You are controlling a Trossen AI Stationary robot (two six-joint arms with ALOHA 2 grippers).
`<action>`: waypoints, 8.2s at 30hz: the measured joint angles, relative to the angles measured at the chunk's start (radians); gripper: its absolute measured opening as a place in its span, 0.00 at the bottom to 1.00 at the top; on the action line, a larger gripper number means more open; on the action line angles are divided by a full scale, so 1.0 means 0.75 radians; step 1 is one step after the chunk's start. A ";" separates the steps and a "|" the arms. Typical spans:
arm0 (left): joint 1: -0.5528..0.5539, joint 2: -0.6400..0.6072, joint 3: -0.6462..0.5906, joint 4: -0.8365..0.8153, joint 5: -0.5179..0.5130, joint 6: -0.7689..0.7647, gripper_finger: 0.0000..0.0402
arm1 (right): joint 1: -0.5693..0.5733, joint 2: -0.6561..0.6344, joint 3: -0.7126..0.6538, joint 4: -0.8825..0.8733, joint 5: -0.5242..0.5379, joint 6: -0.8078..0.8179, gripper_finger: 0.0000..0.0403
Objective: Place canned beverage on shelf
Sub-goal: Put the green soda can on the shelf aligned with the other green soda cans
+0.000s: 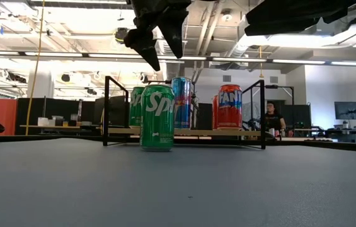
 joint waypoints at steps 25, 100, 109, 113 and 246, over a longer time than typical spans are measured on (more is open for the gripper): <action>-0.003 0.152 0.002 -0.037 0.101 -0.086 0.99 | 0.000 0.001 -0.001 -0.005 -0.001 0.001 0.85; 0.287 0.216 0.361 -0.540 0.071 0.412 0.71 | -0.112 0.002 -0.001 -0.008 -0.104 -0.026 0.85; 0.411 0.214 0.339 -0.519 0.061 0.435 0.71 | -0.159 0.002 -0.001 -0.009 -0.105 -0.084 0.85; 0.452 0.214 0.287 -0.506 0.071 0.469 0.71 | -0.165 0.002 -0.001 -0.013 -0.105 -0.087 0.85; 0.304 0.221 0.284 -0.354 -0.077 0.438 0.00 | -0.306 0.002 -0.001 0.003 -0.311 -0.081 0.85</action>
